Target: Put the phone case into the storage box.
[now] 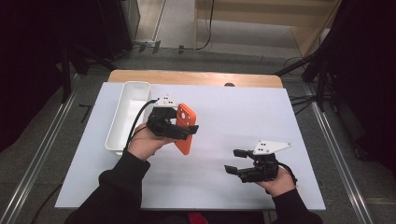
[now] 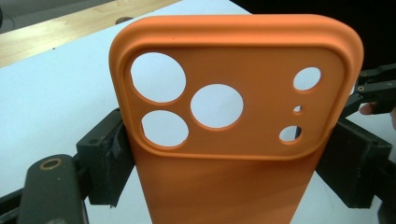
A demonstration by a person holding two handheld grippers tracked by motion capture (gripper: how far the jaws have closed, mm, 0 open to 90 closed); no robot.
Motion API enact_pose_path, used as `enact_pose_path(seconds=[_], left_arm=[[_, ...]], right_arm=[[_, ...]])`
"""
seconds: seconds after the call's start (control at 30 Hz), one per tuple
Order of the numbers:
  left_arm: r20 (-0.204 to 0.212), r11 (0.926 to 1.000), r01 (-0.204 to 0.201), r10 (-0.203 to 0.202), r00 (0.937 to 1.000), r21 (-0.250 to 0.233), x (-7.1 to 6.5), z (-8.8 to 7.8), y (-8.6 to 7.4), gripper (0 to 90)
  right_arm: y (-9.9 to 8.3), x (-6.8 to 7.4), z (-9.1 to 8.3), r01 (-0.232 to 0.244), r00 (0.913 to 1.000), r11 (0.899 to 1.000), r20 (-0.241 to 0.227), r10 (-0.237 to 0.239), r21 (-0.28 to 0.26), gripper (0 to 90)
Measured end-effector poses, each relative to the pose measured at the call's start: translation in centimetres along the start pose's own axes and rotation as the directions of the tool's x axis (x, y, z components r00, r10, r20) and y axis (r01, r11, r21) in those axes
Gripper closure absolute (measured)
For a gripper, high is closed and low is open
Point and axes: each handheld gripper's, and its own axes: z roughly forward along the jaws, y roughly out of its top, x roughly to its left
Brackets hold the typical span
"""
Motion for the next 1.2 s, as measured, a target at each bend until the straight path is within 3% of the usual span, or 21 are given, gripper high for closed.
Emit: enact_pose_path(seconds=[0.17,0.63,1.2], left_arm=[[0.008,1.0000,-0.003,0.003,1.0000,0.004,0.2,-0.4,0.1,15.8],[0.023,0.9999,-0.014,0.014,0.9996,0.007,0.6,-1.5,0.3,15.7],[0.019,0.9995,-0.008,0.009,0.9998,-0.032,0.9,-3.4,1.0,15.8]], right_arm=[[-0.6,-0.2,0.0,-0.006,0.9999,1.000,-0.011,0.006,-0.008,26.4],[-2.5,-0.7,-0.7,-0.023,0.9995,1.000,0.022,0.023,-0.010,26.4],[-3.1,-1.3,-0.8,-0.019,0.9993,1.000,0.033,0.019,-0.007,26.4]])
